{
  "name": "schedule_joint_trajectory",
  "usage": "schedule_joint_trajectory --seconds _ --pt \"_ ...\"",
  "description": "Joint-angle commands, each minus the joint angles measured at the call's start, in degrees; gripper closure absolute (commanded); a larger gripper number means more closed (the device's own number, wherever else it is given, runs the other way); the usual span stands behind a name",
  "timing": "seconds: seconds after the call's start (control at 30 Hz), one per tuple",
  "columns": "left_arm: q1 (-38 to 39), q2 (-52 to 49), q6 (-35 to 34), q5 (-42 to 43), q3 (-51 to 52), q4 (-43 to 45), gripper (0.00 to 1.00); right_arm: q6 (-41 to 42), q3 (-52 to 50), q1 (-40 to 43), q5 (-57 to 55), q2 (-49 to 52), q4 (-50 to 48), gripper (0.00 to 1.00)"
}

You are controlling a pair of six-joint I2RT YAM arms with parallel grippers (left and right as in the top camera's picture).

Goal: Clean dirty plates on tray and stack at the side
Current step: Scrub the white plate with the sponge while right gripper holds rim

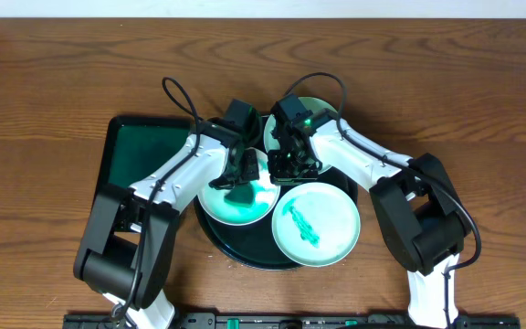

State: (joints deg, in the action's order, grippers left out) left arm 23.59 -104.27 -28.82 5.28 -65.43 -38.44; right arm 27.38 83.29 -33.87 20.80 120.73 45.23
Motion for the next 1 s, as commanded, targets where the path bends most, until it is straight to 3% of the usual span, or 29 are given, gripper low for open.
schedule_joint_trajectory --seconds 0.0,0.1,0.3,0.43,0.63,0.8,0.97 --pt "-0.3 -1.0 -4.1 -22.2 0.4 -0.6 0.93 -1.3 -0.6 -0.3 0.5 0.9 0.4 0.99" --pt "-0.3 -1.0 -5.9 -23.1 0.4 -3.3 0.93 -1.3 -0.6 -0.3 0.5 0.9 0.3 0.99" --pt "1.0 -1.0 -4.3 3.4 0.4 -4.5 0.93 -1.3 -0.6 -0.3 0.5 0.9 0.2 0.99" --pt "1.7 -1.0 -4.3 10.1 0.3 -1.9 0.93 -1.3 -0.6 -0.3 0.5 0.9 -0.1 0.99" --pt "-5.5 -0.1 0.3 6.8 -2.9 -0.3 0.93 -1.3 -0.6 -0.4 0.4 0.9 -0.2 0.99" --pt "-12.6 1.9 1.7 -7.1 -11.0 -10.9 0.92 -1.3 -0.6 -0.4 0.2 0.9 -0.2 0.99" --pt "-18.3 5.1 4.2 -9.9 -18.8 -21.0 0.93 -1.4 -0.6 -0.5 0.3 0.9 -1.2 0.99"
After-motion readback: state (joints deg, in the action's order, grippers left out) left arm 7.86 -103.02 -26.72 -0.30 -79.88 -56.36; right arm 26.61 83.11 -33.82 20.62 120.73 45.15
